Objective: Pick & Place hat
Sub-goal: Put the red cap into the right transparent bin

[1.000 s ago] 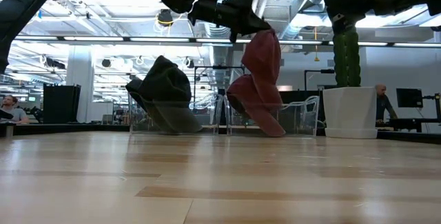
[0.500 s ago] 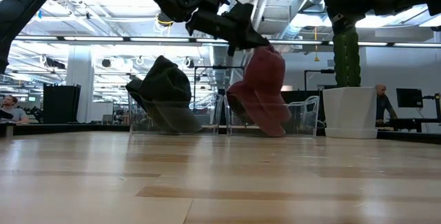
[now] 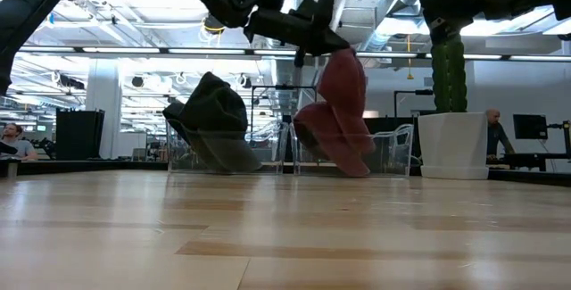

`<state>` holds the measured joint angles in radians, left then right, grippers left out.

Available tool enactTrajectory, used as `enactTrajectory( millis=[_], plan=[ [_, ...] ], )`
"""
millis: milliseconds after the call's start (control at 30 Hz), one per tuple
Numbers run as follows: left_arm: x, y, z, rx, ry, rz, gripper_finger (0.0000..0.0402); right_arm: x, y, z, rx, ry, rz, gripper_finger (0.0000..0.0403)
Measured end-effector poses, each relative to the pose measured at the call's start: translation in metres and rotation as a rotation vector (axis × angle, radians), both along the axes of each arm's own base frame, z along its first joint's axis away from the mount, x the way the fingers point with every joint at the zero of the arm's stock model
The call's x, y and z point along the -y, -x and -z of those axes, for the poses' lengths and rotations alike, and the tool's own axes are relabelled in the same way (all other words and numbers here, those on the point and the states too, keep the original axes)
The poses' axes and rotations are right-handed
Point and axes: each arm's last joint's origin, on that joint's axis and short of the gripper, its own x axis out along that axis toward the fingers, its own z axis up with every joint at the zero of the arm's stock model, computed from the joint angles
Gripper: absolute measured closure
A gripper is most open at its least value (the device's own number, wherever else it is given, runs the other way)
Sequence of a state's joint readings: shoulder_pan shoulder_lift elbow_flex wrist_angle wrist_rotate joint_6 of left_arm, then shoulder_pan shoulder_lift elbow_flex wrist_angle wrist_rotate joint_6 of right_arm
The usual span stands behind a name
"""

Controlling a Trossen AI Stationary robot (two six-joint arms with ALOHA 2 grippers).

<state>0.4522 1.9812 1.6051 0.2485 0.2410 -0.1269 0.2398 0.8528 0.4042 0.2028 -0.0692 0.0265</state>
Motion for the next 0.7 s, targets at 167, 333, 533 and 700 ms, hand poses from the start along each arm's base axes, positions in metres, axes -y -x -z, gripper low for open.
enactTrajectory(
  millis=[167,333,533,700],
  plan=[
    [-0.010,0.006,0.007,-0.042,0.119,-0.053,0.0385,0.000,0.000,0.000,0.000,0.000,0.000,0.0290],
    [-0.015,0.010,0.009,-0.059,0.165,-0.037,0.0387,0.000,0.000,0.000,0.000,0.000,0.000,0.0290],
    [-0.004,0.004,0.009,-0.067,0.141,0.001,0.0383,0.000,0.000,0.000,0.000,0.000,0.000,0.0290],
    [0.005,0.000,0.009,-0.082,0.068,0.036,0.0383,0.000,0.000,0.000,0.001,0.000,0.000,0.0290]
  ],
)
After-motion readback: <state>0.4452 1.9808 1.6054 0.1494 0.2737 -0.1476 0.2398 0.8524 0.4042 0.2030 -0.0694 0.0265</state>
